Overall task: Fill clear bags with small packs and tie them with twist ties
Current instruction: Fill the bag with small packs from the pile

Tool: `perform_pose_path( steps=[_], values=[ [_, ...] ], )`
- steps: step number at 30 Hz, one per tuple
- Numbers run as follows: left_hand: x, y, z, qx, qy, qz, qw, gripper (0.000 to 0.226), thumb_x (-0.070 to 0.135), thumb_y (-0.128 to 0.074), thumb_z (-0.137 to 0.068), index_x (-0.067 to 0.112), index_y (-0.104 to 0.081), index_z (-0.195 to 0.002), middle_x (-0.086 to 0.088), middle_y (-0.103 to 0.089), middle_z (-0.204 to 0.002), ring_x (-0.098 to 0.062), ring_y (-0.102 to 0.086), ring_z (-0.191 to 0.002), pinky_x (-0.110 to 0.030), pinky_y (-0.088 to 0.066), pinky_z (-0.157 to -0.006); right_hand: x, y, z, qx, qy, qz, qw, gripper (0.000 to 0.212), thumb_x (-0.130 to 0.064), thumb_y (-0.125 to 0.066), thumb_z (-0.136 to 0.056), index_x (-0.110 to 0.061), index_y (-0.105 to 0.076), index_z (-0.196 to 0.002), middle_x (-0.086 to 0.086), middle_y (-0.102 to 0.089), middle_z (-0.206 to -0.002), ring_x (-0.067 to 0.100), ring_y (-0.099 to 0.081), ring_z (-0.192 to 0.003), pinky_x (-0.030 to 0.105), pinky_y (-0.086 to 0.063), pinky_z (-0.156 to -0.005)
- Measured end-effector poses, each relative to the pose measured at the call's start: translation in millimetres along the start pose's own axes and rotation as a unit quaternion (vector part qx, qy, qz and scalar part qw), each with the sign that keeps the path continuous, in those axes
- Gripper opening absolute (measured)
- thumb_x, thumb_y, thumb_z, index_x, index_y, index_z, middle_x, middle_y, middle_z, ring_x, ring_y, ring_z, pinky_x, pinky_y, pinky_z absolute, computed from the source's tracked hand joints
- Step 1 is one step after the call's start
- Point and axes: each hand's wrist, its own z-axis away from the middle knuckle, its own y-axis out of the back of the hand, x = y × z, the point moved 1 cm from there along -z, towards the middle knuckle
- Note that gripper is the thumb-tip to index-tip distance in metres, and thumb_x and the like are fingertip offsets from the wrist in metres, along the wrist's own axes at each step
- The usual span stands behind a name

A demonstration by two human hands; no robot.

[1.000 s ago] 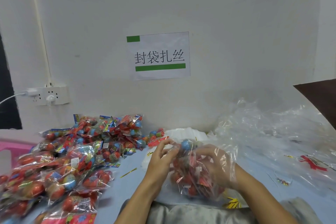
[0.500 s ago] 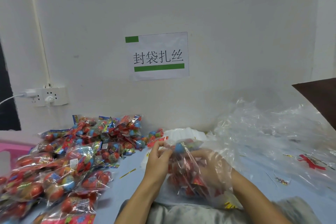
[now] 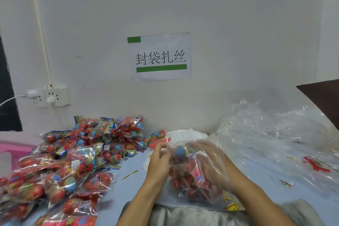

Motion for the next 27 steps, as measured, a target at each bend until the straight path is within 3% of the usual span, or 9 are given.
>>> perform_pose_path(
  steps=[2,5,10,13,16,18,23,25,27],
  values=[
    [2,-1,2,-0.014,-0.012,-0.010,1.000,0.024,0.010,-0.047,-0.101,0.024,-0.057,-0.085,-0.002,-0.068,-0.090,-0.016,-0.061,-0.078,-0.023,-0.043,-0.061,0,8,2,-0.028,-0.004,0.019,0.999,0.019,-0.048,-0.053,-0.096,-0.047,-0.063,-0.112,-0.002,-0.059,-0.124,0.008,-0.055,-0.119,0.033,-0.046,-0.103],
    [4,-2,5,-0.032,-0.024,-0.013,0.999,0.019,0.013,-0.048,-0.102,0.024,-0.058,-0.091,-0.004,-0.068,-0.099,-0.017,-0.064,-0.086,-0.029,-0.047,-0.068,-2,15,-2,0.009,0.016,0.054,0.998,0.024,-0.031,-0.071,-0.088,-0.051,-0.067,-0.100,-0.016,-0.061,-0.112,-0.006,-0.056,-0.107,0.023,-0.048,-0.094],
    [7,-4,7,-0.054,-0.040,-0.015,0.998,0.019,0.018,-0.050,-0.103,0.028,-0.060,-0.089,0.002,-0.066,-0.098,-0.012,-0.063,-0.088,-0.028,-0.048,-0.074,-7,16,-9,0.050,-0.089,0.049,0.994,0.016,-0.025,-0.081,-0.078,-0.039,-0.074,-0.076,-0.015,-0.068,-0.090,0.006,-0.066,-0.082,0.041,-0.058,-0.080],
    [8,-5,9,-0.087,-0.031,-0.019,0.996,0.007,0.037,-0.062,-0.094,0.036,-0.059,-0.099,0.006,-0.064,-0.114,-0.014,-0.063,-0.106,-0.032,-0.051,-0.085,-11,15,-7,0.099,-0.110,0.021,0.989,0.023,-0.020,-0.083,-0.080,-0.033,-0.073,-0.064,-0.014,-0.071,-0.076,0.007,-0.068,-0.074,0.040,-0.058,-0.077],
    [6,-3,9,-0.137,-0.017,-0.016,0.990,0.070,0.063,-0.074,-0.066,0.041,-0.043,-0.125,0.013,-0.059,-0.123,-0.005,-0.065,-0.107,-0.027,-0.055,-0.087,-18,15,-5,0.091,-0.109,-0.031,0.989,0.028,-0.010,-0.080,-0.083,-0.030,-0.076,-0.063,-0.010,-0.073,-0.075,0.008,-0.071,-0.073,0.037,-0.059,-0.071],
    [4,-3,10,-0.156,-0.014,-0.039,0.987,0.090,0.068,-0.079,-0.059,0.040,-0.034,-0.131,0.009,-0.062,-0.124,-0.006,-0.066,-0.107,-0.031,-0.055,-0.095,-21,16,-5,0.089,-0.104,-0.026,0.990,0.023,-0.009,-0.078,-0.086,-0.027,-0.080,-0.070,-0.009,-0.075,-0.079,0.006,-0.071,-0.078,0.033,-0.058,-0.075],
    [-3,1,8,-0.142,-0.013,-0.052,0.988,0.087,0.065,-0.073,-0.068,0.036,-0.028,-0.136,0.004,-0.061,-0.130,-0.009,-0.063,-0.113,-0.037,-0.050,-0.103,-27,17,-10,0.087,-0.101,0.023,0.991,0.014,-0.017,-0.078,-0.084,-0.024,-0.082,-0.073,-0.013,-0.075,-0.076,-0.001,-0.069,-0.080,0.017,-0.051,-0.075],
    [-1,3,9,-0.160,-0.012,-0.050,0.986,0.099,0.070,-0.078,-0.064,0.035,-0.025,-0.141,0.001,-0.059,-0.134,-0.014,-0.063,-0.116,-0.041,-0.050,-0.104,-26,17,-10,0.102,-0.111,0.000,0.989,0.014,-0.014,-0.077,-0.083,-0.019,-0.080,-0.070,-0.008,-0.076,-0.076,0.004,-0.069,-0.080,0.022,-0.052,-0.074],
    [0,6,9,-0.197,-0.013,-0.052,0.979,0.111,0.061,-0.084,-0.058,0.037,-0.020,-0.145,0.002,-0.056,-0.137,-0.014,-0.066,-0.114,-0.038,-0.051,-0.102,-24,17,-10,0.116,-0.120,-0.015,0.986,0.015,-0.013,-0.077,-0.083,-0.015,-0.077,-0.068,-0.004,-0.075,-0.076,0.012,-0.069,-0.081,0.031,-0.053,-0.075]
  ],
)
